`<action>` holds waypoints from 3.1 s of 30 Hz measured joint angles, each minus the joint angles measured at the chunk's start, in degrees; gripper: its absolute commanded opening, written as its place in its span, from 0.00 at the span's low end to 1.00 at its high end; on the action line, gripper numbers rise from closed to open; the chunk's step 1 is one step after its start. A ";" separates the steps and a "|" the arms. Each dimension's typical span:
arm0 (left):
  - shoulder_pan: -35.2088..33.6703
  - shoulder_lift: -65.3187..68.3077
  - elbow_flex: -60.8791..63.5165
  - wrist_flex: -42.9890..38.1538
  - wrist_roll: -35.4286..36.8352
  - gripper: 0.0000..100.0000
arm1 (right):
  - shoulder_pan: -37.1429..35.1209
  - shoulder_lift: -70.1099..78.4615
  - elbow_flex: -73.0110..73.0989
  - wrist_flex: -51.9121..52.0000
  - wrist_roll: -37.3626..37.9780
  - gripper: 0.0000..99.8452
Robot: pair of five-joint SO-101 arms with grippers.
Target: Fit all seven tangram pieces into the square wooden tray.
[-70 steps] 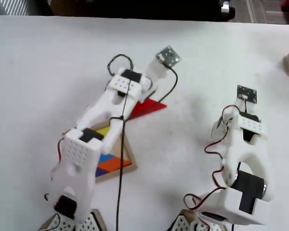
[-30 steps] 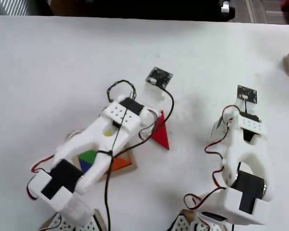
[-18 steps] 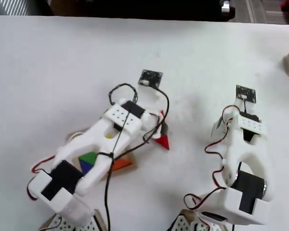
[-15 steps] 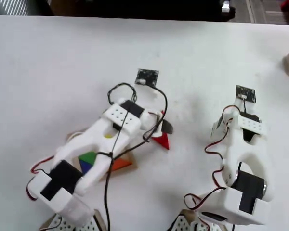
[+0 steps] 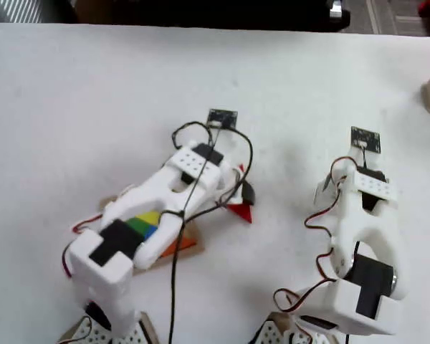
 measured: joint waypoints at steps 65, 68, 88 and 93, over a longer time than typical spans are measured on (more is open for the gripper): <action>1.58 4.84 -5.89 3.16 -3.52 0.38 | 0.00 0.00 0.00 0.00 0.62 0.19; 1.23 5.10 -5.89 3.16 -1.67 0.38 | 0.00 0.00 0.00 0.00 0.62 0.19; 1.05 25.67 -35.78 25.32 -0.88 0.27 | 0.00 0.00 0.00 0.00 0.62 0.19; 1.58 26.64 -38.68 26.11 -1.14 0.11 | 0.00 0.00 0.00 0.00 0.62 0.19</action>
